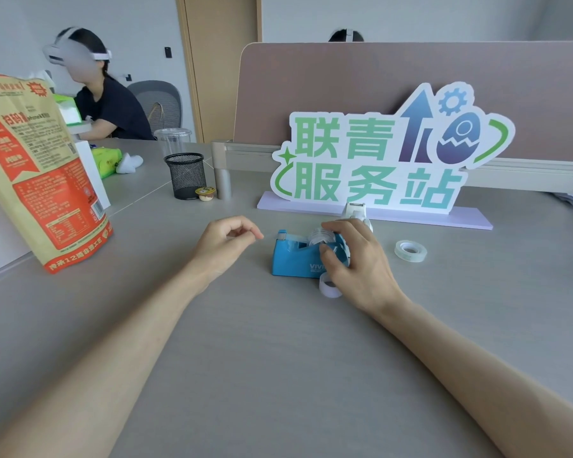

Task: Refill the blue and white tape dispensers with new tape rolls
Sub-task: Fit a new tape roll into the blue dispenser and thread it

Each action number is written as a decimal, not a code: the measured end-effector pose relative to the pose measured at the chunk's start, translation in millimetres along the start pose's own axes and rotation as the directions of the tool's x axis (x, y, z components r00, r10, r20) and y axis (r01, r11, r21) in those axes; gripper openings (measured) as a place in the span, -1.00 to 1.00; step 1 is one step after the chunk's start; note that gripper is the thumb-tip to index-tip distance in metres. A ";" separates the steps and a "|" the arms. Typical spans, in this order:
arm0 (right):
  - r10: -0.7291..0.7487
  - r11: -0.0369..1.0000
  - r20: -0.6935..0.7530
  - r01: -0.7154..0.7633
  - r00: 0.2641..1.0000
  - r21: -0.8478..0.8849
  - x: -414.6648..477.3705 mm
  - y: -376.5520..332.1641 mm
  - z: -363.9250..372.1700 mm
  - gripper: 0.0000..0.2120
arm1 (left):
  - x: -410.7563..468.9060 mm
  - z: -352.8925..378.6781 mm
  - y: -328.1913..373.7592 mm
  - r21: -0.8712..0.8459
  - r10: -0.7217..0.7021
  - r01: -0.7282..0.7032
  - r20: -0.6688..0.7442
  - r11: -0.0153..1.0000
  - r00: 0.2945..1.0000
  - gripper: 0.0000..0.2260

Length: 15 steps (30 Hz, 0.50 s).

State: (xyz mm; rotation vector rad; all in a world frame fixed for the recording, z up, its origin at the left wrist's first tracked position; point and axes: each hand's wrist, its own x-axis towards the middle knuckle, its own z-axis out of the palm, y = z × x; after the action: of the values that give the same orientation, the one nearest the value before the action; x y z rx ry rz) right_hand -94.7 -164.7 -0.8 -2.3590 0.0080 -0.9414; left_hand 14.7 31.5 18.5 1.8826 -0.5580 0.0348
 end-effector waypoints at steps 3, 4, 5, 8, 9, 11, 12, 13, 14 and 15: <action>-0.001 1.000 0.004 0.001 1.000 -0.003 0.4 0.1 0.5 -0.70 | -0.6 1.9 -4.6 0.018 -0.017 0.016 0.036 1.000 0.999 -0.79; 0.001 1.000 0.007 -0.001 1.000 -0.006 0.5 0.0 0.5 -0.69 | -0.8 2.7 -5.8 0.023 -0.017 0.016 0.045 1.000 0.999 -0.80; 0.003 1.000 0.011 -0.003 1.000 -0.009 0.4 0.1 0.4 -0.69 | -0.8 3.4 -6.6 0.029 -0.017 0.016 0.045 0.999 0.999 -0.80; 0.002 1.000 0.015 -0.002 1.000 -0.014 -0.1 0.1 0.3 -0.69 | -1.8 6.0 -7.8 0.036 -0.011 0.010 0.044 0.999 0.999 -0.79; 0.001 1.000 0.016 -0.001 1.000 -0.015 -0.2 0.0 0.2 -0.69 | -2.9 7.3 -7.7 0.045 -0.006 0.003 0.054 0.999 0.999 -0.79; -0.001 1.000 0.016 0.002 1.000 -0.018 -0.2 0.0 0.1 -0.69 | -4.7 10.6 -8.0 0.074 0.009 -0.015 0.079 0.997 0.997 -0.79; -0.003 1.000 0.016 0.003 1.000 -0.020 -0.2 0.0 0.2 -0.70 | -5.3 12.0 -8.4 0.088 0.014 -0.022 0.089 0.996 0.996 -0.79; -0.004 1.000 0.016 0.004 1.000 -0.021 -0.4 -0.1 0.3 -0.71 | -6.1 12.8 -8.6 0.097 0.016 -0.026 0.096 0.995 0.995 -0.78; -0.003 1.000 0.016 0.004 1.000 -0.022 -0.6 0.0 0.1 -0.71 | -6.2 13.2 -9.4 0.101 0.019 -0.029 0.097 0.994 0.995 -0.78; -0.003 1.000 0.016 0.003 1.000 -0.024 -0.8 0.3 -0.1 -0.72 | -6.1 13.4 -10.1 0.100 0.023 -0.032 0.096 0.994 0.995 -0.78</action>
State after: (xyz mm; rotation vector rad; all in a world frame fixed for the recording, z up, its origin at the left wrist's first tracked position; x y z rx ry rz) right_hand -95.3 -164.8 -1.4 -2.3889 0.0089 -0.9283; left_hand 10.0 24.5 2.7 1.9837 -0.6579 -0.0081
